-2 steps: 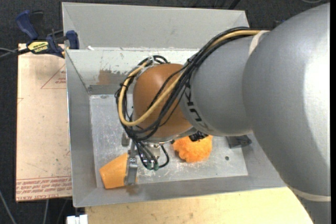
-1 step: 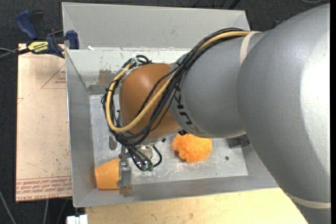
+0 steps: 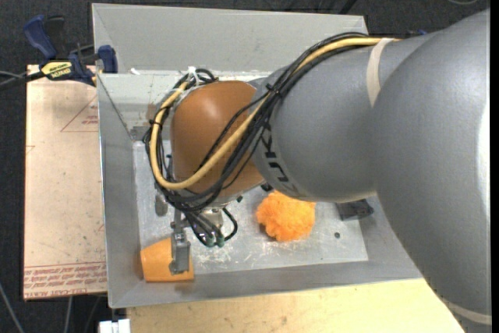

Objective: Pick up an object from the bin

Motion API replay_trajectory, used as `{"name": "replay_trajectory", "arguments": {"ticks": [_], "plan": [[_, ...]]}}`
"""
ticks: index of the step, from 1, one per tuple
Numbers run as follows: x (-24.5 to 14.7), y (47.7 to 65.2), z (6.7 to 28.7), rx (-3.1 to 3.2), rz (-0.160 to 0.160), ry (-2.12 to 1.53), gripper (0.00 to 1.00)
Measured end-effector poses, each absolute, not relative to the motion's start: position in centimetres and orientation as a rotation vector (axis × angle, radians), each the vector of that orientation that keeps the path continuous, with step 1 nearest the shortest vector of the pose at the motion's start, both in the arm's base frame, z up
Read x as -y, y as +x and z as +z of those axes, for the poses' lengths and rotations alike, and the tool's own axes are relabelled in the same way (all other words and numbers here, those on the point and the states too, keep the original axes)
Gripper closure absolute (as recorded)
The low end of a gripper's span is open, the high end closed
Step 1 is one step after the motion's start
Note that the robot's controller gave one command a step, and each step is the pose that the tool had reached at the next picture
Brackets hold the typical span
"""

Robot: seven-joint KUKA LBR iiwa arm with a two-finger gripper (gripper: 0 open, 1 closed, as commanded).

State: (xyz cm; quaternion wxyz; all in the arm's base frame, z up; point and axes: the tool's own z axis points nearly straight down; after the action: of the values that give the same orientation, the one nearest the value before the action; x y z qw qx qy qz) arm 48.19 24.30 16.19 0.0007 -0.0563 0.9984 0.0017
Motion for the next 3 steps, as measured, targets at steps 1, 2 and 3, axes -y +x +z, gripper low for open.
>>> {"name": "replay_trajectory", "arguments": {"ticks": [1, 2, 3], "plan": [[-25.2, 48.3, 7.9, -3.133, 0.007, -0.178, 0.0], [-25.6, 48.9, 5.6, -3.094, 0.018, -0.349, 1.0], [-25.4, 48.4, 6.1, -3.086, 0.013, -0.5, 1.0]]}}
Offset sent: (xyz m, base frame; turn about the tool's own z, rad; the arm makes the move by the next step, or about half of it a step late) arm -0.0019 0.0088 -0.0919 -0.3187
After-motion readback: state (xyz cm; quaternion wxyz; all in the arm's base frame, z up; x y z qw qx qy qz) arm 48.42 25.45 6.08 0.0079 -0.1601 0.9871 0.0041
